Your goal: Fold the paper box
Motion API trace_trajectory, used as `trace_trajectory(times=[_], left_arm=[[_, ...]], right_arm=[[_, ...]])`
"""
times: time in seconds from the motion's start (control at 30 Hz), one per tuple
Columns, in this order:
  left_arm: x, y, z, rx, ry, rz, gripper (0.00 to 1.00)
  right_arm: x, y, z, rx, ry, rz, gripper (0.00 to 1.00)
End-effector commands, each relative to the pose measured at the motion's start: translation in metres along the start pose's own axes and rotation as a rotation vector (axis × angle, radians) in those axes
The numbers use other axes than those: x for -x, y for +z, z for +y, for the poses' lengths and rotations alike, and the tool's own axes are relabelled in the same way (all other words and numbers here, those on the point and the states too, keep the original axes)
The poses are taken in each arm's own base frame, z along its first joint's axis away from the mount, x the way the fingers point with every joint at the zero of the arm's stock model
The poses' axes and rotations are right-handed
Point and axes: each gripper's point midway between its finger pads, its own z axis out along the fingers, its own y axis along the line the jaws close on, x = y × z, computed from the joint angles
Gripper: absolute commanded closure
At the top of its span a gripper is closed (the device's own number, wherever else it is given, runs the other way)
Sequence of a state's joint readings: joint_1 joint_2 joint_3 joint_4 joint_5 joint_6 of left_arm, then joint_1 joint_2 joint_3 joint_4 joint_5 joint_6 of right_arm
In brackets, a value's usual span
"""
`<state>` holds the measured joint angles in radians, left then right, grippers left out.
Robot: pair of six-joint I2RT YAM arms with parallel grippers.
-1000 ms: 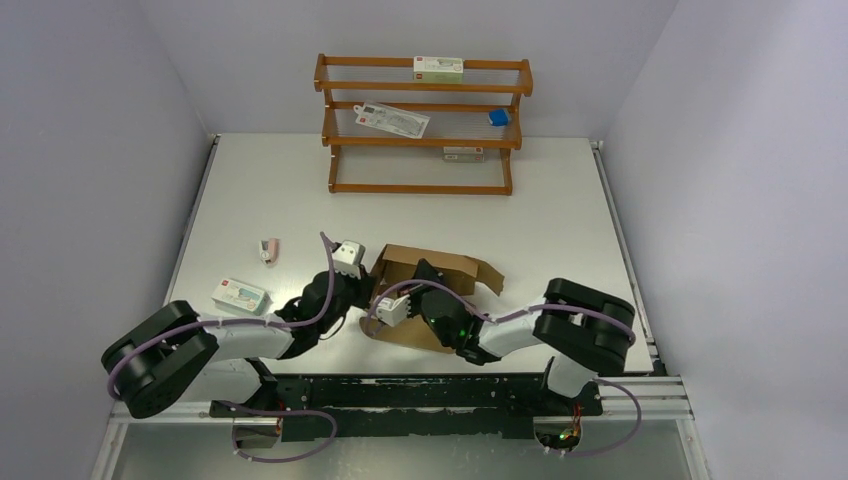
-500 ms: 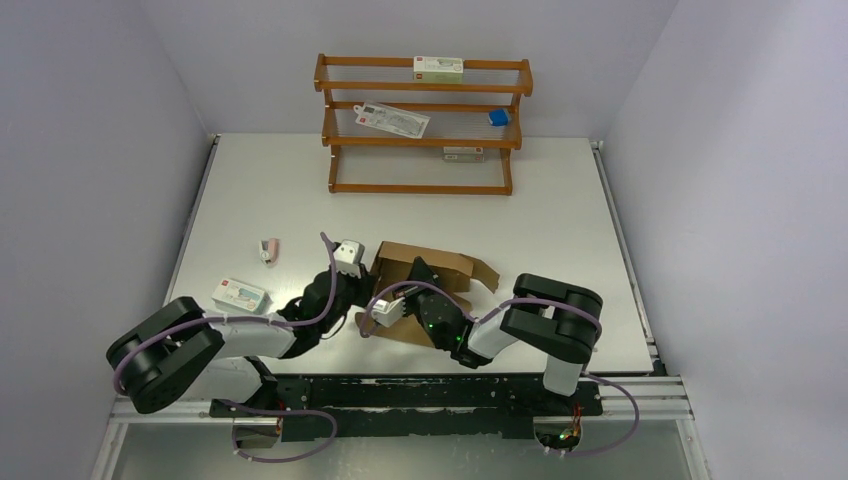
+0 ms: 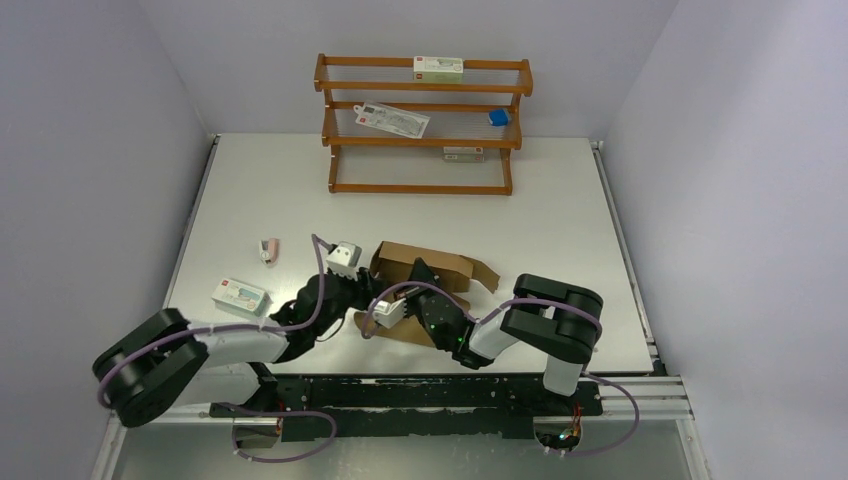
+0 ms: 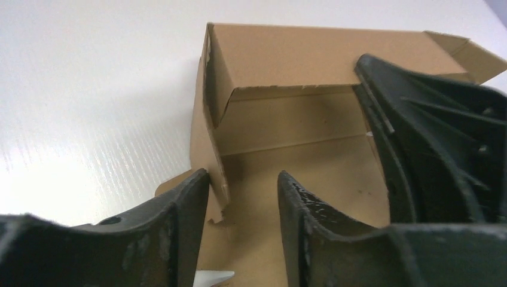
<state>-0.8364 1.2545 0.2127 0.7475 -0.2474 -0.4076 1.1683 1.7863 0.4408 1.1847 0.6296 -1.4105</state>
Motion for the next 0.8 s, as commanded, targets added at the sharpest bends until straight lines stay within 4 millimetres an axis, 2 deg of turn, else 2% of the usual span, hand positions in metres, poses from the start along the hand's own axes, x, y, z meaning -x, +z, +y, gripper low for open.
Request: trace_trajectory(times=[0.0, 0.17, 0.27, 0.4, 0.63, 0.77], left_arm=[[0.022, -0.011, -0.006, -0.017, 0.018, -0.053, 0.45], [0.056, -0.027, -0.002, 0.009, 0.058, -0.141, 0.32], [0.074, -0.034, 0.011, 0.073, 0.088, -0.183, 0.29], [0.086, -0.035, 0.042, 0.178, 0.091, -0.180, 0.29], [0.108, -0.035, 0.101, 0.312, 0.019, -0.188, 0.29], [0.108, -0.025, 0.130, 0.375, 0.002, -0.144, 0.29]], right_arm=[[0.005, -0.004, -0.007, -0.024, 0.045, -0.035, 0.98], [0.006, -0.005, -0.005, -0.008, 0.047, -0.045, 0.99], [0.007, -0.004, -0.003, 0.005, 0.045, -0.046, 0.99], [0.007, -0.003, 0.002, 0.026, 0.039, -0.044, 0.99], [0.008, -0.004, 0.000, 0.030, 0.041, -0.052, 1.00], [0.010, -0.004, 0.000, 0.047, 0.042, -0.061, 1.00]])
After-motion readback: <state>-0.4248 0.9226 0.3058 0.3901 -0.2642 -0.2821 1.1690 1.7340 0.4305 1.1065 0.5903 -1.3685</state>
